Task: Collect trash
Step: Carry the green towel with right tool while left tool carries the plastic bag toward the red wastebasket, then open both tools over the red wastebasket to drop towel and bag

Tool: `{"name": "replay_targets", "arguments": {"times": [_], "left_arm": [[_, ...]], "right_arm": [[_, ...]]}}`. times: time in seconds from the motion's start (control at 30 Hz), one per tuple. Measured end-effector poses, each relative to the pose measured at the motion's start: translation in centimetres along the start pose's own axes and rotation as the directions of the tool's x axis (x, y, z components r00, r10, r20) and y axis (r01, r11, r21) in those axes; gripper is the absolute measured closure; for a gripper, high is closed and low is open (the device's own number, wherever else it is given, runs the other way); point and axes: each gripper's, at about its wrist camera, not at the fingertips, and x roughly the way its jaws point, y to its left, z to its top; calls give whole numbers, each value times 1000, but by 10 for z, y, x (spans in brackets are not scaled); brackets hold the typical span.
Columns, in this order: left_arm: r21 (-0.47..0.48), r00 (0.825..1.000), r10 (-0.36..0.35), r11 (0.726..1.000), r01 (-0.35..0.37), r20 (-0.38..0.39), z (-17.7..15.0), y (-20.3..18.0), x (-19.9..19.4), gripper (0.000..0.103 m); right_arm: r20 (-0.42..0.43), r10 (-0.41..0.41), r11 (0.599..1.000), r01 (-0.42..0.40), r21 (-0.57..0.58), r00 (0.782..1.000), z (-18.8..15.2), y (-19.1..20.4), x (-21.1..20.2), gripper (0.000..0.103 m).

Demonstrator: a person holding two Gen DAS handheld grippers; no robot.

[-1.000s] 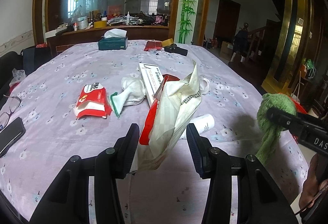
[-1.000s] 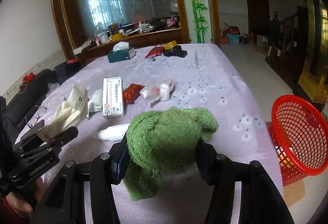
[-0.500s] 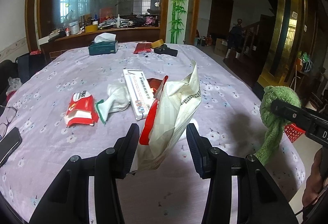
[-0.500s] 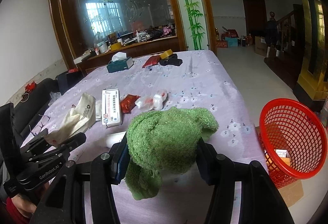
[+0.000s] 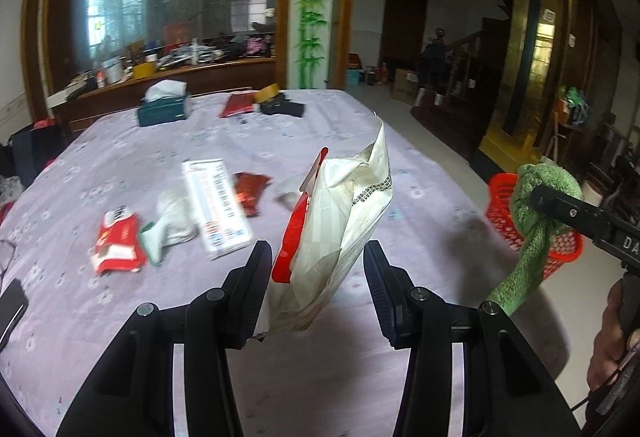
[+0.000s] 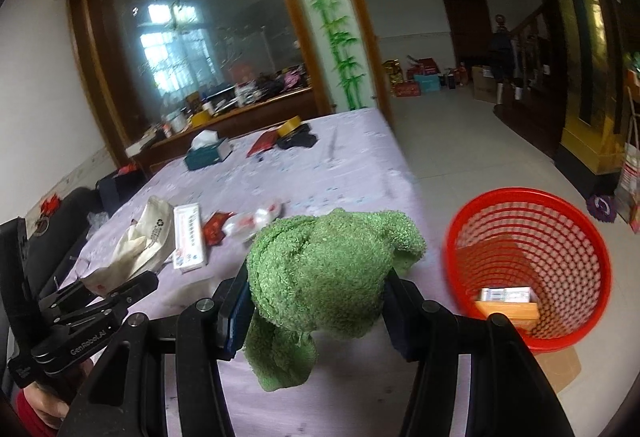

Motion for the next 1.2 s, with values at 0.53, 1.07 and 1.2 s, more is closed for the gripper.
{"name": "replay_targets", "arguments": {"times": [0.53,1.07,1.2], "left_arm": [[128,971,-224,964,233,-85,44,-132,33,57],[146,906,-338,913,382,-255,59,-257,131,46],[135,921,-321,925,354,-220,57,-239,121,44]], "right_arm": [[78,-136,981,124,147,988,30,-125,-54,43],[82,-268,948,248,199,960,51,-207,-65,42],[60,-257,952,241,190,965,51,-213,-53,42]]}}
